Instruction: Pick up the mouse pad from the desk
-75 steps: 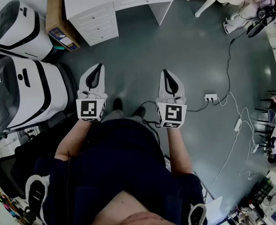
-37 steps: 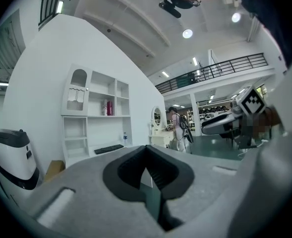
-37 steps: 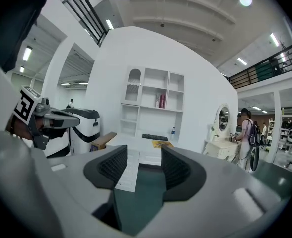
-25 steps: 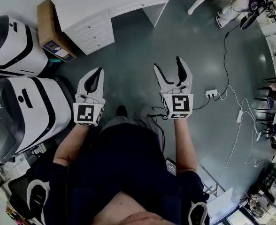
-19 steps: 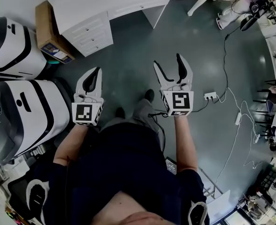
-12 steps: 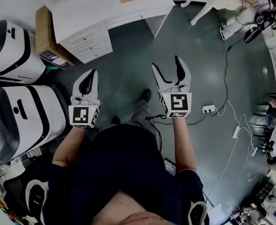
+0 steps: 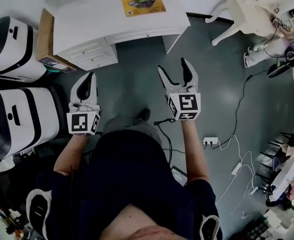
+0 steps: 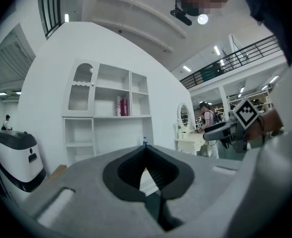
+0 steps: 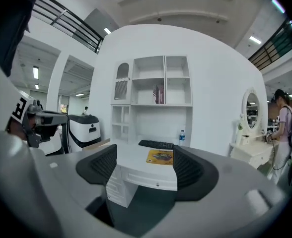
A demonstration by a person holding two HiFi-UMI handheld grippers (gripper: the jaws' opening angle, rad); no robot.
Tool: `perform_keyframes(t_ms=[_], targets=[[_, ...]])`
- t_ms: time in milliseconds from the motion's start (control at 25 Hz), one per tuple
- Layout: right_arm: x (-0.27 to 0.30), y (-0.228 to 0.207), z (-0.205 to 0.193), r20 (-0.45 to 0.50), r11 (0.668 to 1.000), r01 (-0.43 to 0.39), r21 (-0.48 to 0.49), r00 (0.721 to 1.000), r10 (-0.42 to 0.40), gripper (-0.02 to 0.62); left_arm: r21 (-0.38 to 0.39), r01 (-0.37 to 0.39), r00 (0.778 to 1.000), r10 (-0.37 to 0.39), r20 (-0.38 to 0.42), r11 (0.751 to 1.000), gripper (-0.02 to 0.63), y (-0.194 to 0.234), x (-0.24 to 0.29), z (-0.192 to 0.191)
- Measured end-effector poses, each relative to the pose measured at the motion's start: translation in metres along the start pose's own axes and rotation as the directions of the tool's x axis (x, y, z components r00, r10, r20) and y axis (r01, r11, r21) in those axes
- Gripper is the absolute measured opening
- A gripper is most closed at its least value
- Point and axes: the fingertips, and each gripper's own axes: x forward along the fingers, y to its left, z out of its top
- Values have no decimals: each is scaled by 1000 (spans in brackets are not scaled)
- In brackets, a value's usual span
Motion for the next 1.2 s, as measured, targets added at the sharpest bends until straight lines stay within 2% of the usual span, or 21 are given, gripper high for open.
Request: perform_keyframes(t_ms=[360,720,920,1080,1200], targets=[[117,-68,-14,-68,995,-62,74,995,68,354,23,-51,999,51,-16,998,0,14,87,-3],[246,-119,-32,-146,993,-36,112,988,52,357,26,-38,999,38,-8,999,0,69,191,-3],[310,-146,-56,-219,978,-12,208,974,58,359,16,-43,999,44,-10,999,0,101,237,-1],[350,-166,-77,-263,947,-6,323,960,96,360,21,-66,998,67,-12,998,0,114,262,-3],[375,-182,-93,-292,929,-3,371,949,120,368,19,-100,994,101,-33,995,0,120,278,-7]])
